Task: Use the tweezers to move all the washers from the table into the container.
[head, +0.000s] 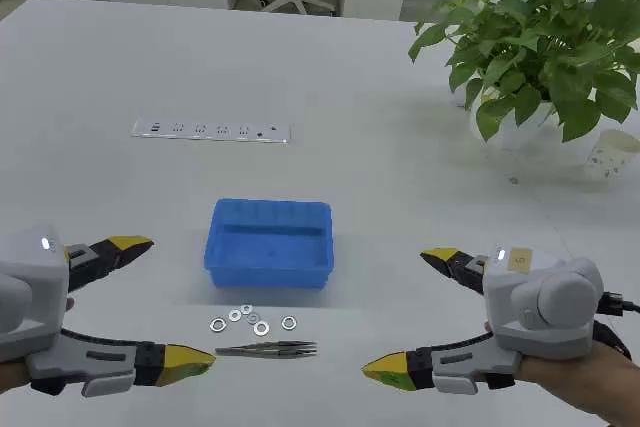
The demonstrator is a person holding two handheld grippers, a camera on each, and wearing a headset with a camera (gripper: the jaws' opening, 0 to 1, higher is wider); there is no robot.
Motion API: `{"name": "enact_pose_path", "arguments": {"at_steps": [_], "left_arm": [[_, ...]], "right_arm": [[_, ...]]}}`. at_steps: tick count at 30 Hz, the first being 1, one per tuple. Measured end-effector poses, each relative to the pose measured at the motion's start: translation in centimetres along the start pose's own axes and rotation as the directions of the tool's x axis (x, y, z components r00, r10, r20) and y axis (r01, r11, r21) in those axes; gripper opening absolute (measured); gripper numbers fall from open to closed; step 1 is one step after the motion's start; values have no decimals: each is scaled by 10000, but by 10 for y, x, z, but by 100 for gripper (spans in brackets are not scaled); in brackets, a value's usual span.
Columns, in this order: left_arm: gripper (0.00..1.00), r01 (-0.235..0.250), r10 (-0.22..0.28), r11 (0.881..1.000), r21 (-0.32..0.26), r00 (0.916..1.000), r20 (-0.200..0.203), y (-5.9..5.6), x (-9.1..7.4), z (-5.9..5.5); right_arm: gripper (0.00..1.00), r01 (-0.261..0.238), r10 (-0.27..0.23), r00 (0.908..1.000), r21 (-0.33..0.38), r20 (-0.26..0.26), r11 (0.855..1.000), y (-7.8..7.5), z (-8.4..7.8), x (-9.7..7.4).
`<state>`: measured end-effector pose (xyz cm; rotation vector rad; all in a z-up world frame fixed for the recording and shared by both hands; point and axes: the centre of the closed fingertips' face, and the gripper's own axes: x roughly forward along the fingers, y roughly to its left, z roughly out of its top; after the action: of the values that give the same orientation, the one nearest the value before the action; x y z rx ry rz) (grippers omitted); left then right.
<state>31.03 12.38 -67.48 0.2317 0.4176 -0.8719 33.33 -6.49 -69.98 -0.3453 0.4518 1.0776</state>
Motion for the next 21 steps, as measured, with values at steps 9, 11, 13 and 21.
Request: {"name": "enact_pose_path", "arguments": {"at_steps": [9,11,13,21], "left_arm": [[99,-2,3,10000,35,10000,-14,0,0,0],[99,2,-2,10000,31,10000,-17,0,0,0],[99,11,-11,10000,44,10000,-12,-1,0,1],[99,39,-38,10000,69,10000,-44,-2,-1,0]], "right_arm": [[97,-29,29,10000,-32,-13,10000,0,-1,-1],[97,-27,27,10000,-32,-20,10000,0,-1,-1],[97,-22,22,10000,-20,-22,10000,0,-1,-1],[97,-22,21,10000,-27,-57,10000,1,-3,-1]]}}
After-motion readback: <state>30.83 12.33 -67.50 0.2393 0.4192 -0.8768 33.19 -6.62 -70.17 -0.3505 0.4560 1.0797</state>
